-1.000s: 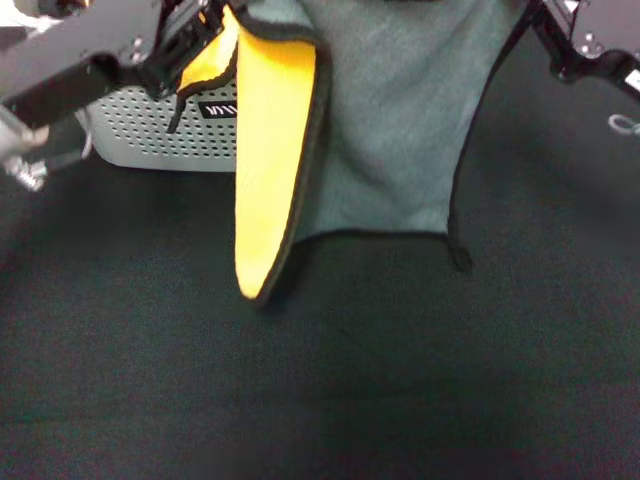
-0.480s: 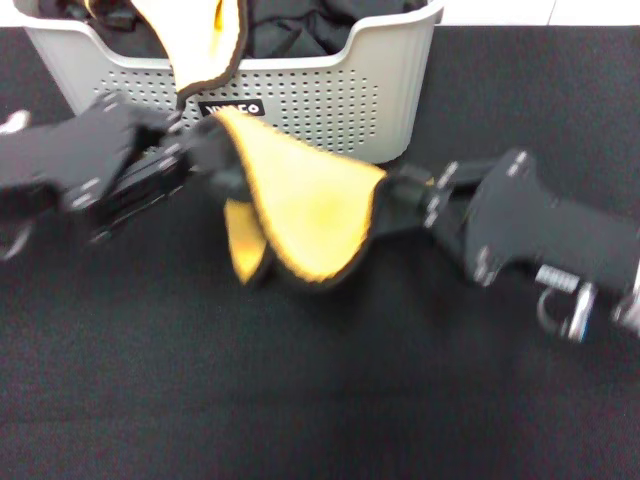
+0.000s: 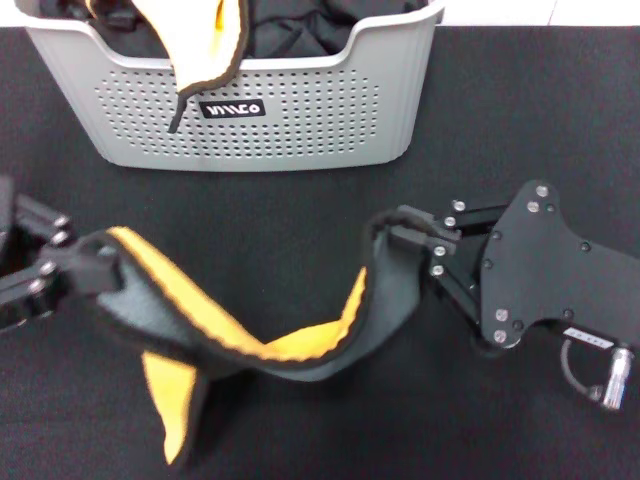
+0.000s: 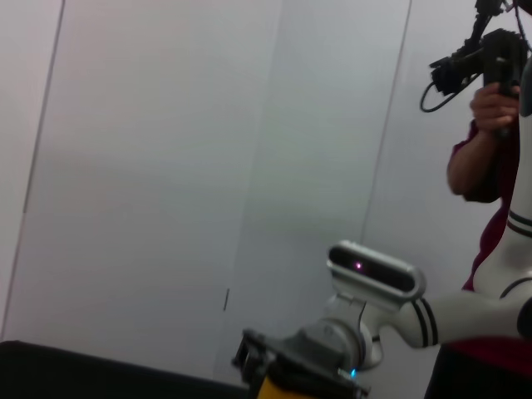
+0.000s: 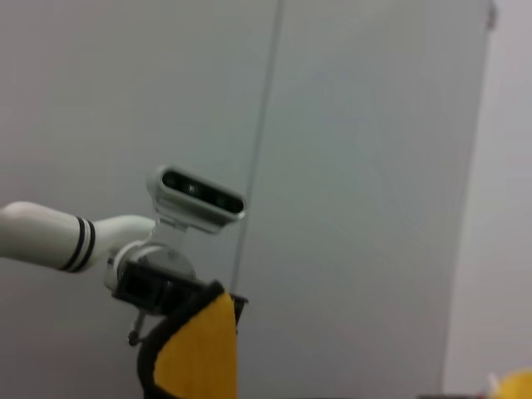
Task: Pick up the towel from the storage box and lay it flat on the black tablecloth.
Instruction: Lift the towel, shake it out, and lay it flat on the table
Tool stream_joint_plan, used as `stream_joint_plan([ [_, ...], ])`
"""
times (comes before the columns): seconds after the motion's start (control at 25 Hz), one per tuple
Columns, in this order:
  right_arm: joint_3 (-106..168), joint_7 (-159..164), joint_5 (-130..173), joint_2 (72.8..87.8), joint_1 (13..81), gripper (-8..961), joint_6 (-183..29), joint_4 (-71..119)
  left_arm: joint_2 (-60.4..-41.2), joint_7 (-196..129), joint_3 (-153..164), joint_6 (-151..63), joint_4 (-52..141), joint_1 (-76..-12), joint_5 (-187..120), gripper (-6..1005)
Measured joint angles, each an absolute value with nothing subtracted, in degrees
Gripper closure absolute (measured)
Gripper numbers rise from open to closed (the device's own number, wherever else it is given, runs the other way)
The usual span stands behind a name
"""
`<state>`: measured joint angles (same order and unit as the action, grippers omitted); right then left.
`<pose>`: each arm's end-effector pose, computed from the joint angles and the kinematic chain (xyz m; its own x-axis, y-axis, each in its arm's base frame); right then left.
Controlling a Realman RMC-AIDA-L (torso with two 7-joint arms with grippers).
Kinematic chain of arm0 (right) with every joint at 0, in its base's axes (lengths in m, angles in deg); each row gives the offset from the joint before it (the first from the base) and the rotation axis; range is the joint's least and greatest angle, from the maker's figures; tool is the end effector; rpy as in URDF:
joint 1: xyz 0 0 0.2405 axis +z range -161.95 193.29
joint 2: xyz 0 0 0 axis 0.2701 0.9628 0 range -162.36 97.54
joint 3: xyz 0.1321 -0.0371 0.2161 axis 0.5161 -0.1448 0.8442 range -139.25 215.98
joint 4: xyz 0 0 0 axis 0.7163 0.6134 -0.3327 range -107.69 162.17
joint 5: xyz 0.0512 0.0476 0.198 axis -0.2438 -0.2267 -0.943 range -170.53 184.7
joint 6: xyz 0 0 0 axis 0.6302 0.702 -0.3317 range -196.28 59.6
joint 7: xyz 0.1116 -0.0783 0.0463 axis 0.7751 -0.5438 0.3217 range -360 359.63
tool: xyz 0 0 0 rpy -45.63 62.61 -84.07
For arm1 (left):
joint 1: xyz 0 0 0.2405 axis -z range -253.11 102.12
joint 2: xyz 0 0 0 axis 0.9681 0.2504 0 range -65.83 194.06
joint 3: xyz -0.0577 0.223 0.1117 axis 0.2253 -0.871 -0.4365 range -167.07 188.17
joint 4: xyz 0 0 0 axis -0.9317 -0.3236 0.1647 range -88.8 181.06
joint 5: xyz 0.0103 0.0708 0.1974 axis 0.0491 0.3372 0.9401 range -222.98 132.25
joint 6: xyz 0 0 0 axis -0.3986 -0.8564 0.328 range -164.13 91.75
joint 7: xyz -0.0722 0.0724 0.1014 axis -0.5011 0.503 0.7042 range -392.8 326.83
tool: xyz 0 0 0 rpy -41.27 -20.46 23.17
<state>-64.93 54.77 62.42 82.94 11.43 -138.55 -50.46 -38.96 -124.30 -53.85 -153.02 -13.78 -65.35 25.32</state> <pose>0.1572 0.2253 -0.0144 0.6523 0.2334 -0.7212 -0.0892 -0.9212 -0.3788 -0.2371 0.2301 0.1297 0.7177 0.1819 0.6722 0.1506 -0.9830 0.1052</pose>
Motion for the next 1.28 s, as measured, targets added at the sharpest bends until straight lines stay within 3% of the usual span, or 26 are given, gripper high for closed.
stream_joint_plan([
  [0.12,-62.9,54.9,61.5,82.85,12.2,868,-140.2,-48.4,-39.86,-123.7,-53.9,-153.0,-9.3,-61.8,26.2,983],
  [0.28,-60.8,54.7,61.4,82.87,12.5,866,-141.5,-50.4,-40.19,-122.9,-52.9,-153.0,-8.9,-62.6,22.3,983],
  [0.36,-58.6,54.4,61.9,82.84,13.2,865,-141.5,-51.2,-41.3,-122.5,-50.6,-152.8,-8.5,-61.9,21.5,983],
  [0.52,-52.6,54.3,62.3,82.79,17.6,864,-141.7,-48.9,-45.59,-121.5,-39.0,-152.3,-6.0,-54.5,31.2,984],
  [0.6,-51.4,54.3,62.3,82.78,19.1,863,-141.6,-47.5,-46.7,-121.3,-32.4,-151.8,-3.7,-49.2,39.3,984],
  [0.64,-46.7,54.2,62.3,82.68,24.6,863,-141.1,-42.5,-46.68,-121.2,-30.7,-151.4,-2.7,-47.2,41.3,984],
  [0.76,-42.7,54.4,62.7,82.46,29.3,861,-140.9,-38.8,-45.24,-120.1,-26.8,-149.4,1.2,-41.0,46.4,984],
  [0.92,-41.0,54.8,63.6,82.41,30.9,860,-140.9,-38.9,-43.76,-120.0,-26.2,-148.5,1.8,-39.1,46.8,984],
  [1.12,-47.2,56.3,66.0,82.76,22.8,858,-140.8,-48.5,-42.88,-122.0,-27.3,-152.5,1.5,-40.9,45.8,984],
  [1.28,-54.4,56.0,68.6,83.15,11.2,856,-142.7,-59.8,-40.86,-122.8,-37.3,-153.2,0.1,-48.7,37.8,984],
])
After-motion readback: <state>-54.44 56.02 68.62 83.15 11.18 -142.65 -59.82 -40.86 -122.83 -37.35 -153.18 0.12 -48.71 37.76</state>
